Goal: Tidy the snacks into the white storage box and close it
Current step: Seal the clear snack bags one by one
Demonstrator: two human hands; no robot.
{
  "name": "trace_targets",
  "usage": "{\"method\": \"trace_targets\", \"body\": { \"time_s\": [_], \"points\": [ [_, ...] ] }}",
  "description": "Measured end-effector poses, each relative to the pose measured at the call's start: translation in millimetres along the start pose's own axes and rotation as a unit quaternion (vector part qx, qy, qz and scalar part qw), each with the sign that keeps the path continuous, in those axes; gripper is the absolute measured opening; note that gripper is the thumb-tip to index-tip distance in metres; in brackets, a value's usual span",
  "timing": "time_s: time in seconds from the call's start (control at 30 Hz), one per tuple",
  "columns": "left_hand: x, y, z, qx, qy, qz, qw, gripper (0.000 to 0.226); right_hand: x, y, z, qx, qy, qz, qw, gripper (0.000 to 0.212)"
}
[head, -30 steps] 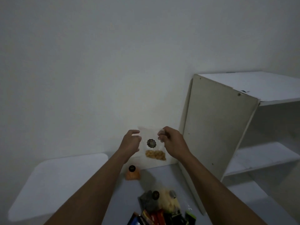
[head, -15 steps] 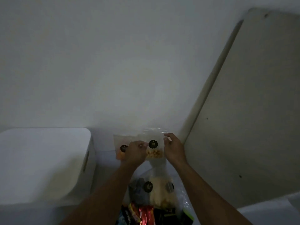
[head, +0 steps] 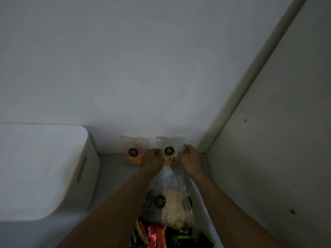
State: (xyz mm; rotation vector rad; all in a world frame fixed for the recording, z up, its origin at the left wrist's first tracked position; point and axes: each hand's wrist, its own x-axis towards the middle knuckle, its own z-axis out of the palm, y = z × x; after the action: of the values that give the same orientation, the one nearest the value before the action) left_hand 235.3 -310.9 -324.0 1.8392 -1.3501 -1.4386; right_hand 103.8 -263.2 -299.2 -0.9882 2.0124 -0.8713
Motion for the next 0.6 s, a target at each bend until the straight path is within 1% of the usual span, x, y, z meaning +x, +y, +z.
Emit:
{"method": "trace_targets", "body": {
  "time_s": [0.1, 0.2, 0.27, 0.3, 0.37, 0.43, 0.47, 0.53, 0.6],
  "points": [
    [-3, -2, -1, 0.011, -0.002, -0.001, 1.0, 0.036, -3, 0, -4, 0.004, -0.018, -0.001, 1.0, 0.052],
    [-13, -2, -5, 0.083, 0.024, 0.026, 0.996, 0.041, -13, -1, -10, -0.001, -0.014, 0.003, 1.0, 0.052],
    [-24, -3, -9, 0.123, 0.022, 0.06, 0.99, 0.039, -25, -1, -15, -0.023, -0.014, -0.004, 1.0, 0.053],
    [-28, -4, -9, 0.146, 0.001, 0.08, 0.986, 0.036, -33, 0, -17, -0.039, -0.016, -0.007, 0.999, 0.053],
    [-36, -10, -10, 0.198, -0.07, 0.109, 0.972, 0.031, -49, 3, -20, -0.069, -0.02, -0.002, 0.997, 0.053],
    [-44, -15, -12, 0.241, -0.144, 0.111, 0.953, 0.028, -67, 9, -21, -0.096, -0.049, 0.027, 0.994, 0.058],
    [-47, -18, -14, 0.262, -0.164, 0.114, 0.944, 0.027, -77, 12, -21, -0.11, -0.069, 0.047, 0.99, 0.058],
    [-52, -24, -18, 0.29, -0.183, 0.136, 0.929, 0.023, -93, 21, -21, -0.141, -0.1, 0.084, 0.981, 0.049],
    [-60, -27, -23, 0.286, -0.179, 0.152, 0.929, 0.019, -105, 28, -20, -0.148, -0.097, 0.098, 0.979, 0.037]
  ]
}}
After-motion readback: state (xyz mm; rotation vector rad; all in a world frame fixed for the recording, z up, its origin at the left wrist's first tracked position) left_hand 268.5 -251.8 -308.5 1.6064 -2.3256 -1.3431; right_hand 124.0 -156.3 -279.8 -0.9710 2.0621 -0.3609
